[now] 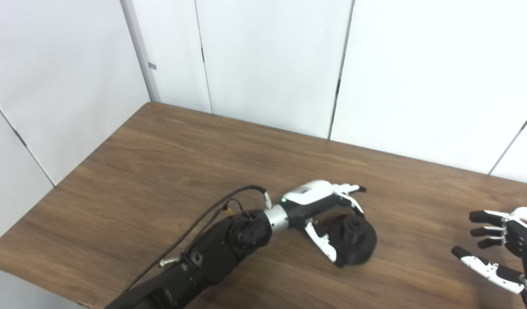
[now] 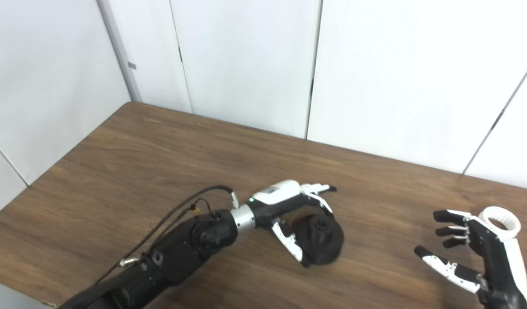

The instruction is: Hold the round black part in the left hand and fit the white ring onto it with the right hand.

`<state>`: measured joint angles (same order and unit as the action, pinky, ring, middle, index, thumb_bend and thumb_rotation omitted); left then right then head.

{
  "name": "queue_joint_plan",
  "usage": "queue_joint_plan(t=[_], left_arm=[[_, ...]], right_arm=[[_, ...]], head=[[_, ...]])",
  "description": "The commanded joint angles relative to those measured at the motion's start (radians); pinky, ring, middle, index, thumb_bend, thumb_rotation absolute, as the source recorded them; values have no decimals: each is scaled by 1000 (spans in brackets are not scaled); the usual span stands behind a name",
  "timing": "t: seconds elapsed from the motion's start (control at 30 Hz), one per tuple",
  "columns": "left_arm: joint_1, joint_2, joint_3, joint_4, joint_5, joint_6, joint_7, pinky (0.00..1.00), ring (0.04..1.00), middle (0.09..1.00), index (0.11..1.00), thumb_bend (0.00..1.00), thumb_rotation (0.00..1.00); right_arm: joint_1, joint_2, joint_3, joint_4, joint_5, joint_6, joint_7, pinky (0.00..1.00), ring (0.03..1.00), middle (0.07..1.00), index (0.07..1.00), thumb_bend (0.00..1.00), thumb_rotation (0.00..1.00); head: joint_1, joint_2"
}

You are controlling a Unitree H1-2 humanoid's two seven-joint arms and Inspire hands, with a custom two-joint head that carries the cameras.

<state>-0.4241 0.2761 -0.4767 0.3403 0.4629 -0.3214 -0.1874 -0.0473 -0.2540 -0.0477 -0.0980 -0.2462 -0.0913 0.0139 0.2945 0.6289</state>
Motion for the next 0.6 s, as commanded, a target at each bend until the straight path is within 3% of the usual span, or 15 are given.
queue_joint_plan(t=[0.0, 0.37, 0.57], left_arm=[[19, -4, -32, 9, 46, -2, -32, 1000, 1000, 986, 486, 521, 76], [40, -33, -77, 11, 62, -27, -34, 1000, 1000, 976, 485, 520, 77], [44, -2, -67, 0, 60, -39, -37, 1000, 1000, 984, 486, 520, 77]], right_arm=[[-37, -7, -7, -34, 6, -16, -7, 485, 592, 680, 645, 569, 76], [-37, -2, -8, -54, 9, -7, -6, 480, 591, 678, 642, 565, 30], [-39, 11, 7, -65, -33, -10, -17, 467, 581, 669, 648, 564, 77]], head=[[-2, 1], [-27, 11], [-162, 20]])
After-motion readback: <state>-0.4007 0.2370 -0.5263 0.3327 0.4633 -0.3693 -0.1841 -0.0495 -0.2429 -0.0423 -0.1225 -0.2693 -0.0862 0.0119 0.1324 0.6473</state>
